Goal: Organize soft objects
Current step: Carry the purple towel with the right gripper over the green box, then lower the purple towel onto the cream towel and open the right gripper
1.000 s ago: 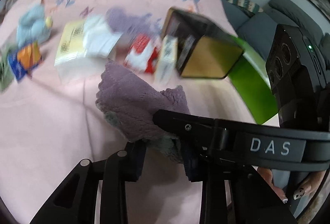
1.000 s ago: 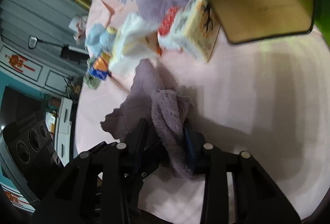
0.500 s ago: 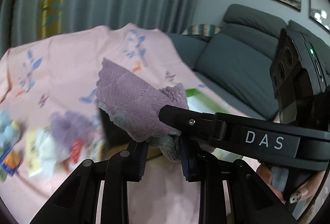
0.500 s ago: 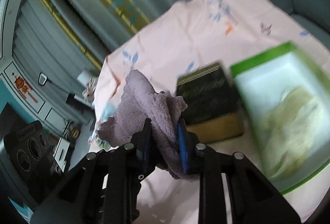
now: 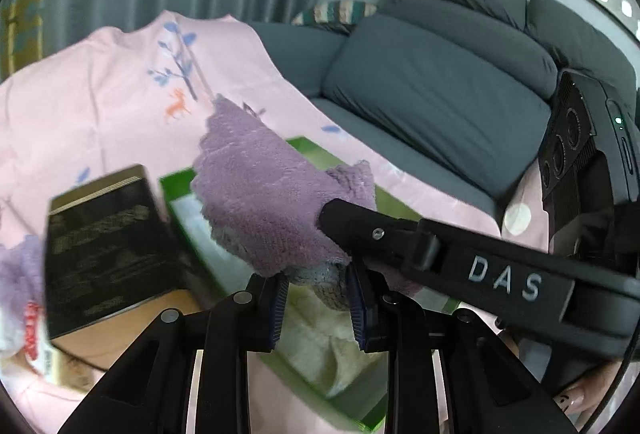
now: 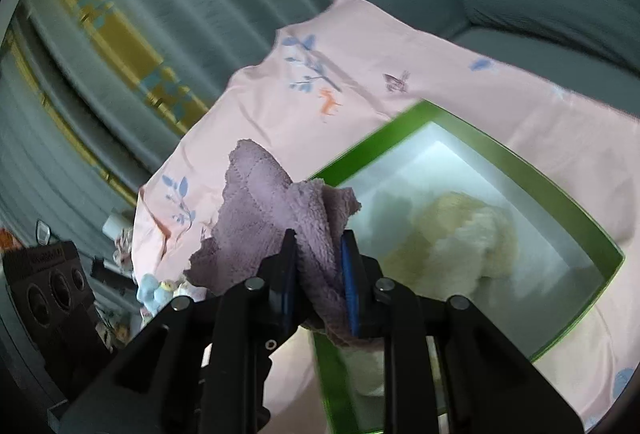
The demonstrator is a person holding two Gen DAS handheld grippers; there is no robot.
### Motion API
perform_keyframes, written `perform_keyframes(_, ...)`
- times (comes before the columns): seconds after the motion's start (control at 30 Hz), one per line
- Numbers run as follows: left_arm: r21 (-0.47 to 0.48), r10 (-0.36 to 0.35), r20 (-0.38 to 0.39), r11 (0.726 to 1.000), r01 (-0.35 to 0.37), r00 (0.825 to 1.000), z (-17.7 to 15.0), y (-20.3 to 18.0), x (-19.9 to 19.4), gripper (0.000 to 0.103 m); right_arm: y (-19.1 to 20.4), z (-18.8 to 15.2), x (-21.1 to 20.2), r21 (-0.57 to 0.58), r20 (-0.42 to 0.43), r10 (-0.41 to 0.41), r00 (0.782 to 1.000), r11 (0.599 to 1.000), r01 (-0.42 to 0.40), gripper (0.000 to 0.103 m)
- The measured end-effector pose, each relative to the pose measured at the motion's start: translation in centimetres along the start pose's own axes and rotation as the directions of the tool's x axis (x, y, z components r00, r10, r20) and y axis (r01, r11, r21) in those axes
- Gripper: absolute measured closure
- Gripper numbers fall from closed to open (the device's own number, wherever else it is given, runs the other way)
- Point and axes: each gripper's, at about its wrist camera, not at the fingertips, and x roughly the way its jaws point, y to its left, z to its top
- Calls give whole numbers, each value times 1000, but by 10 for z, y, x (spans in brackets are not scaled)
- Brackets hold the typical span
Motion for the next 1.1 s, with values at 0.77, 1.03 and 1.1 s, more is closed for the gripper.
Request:
perform_keyframes(0.77,-53,7,0,999,-7,1000,-8,8,-10,32,-9,-1,-10,12,31,-200,979,980,200,30)
perform_keyframes(1.03,-92,86,21,992,-84,996,-17,35,-58,19,20,-8,-24,-65,83,-213,974,974,218,14)
perform_keyframes(1.1,-138,129,22,983,-125,991,-22,50,-75,19,29,-11,-29,-81,100,-199,975,975,207,10)
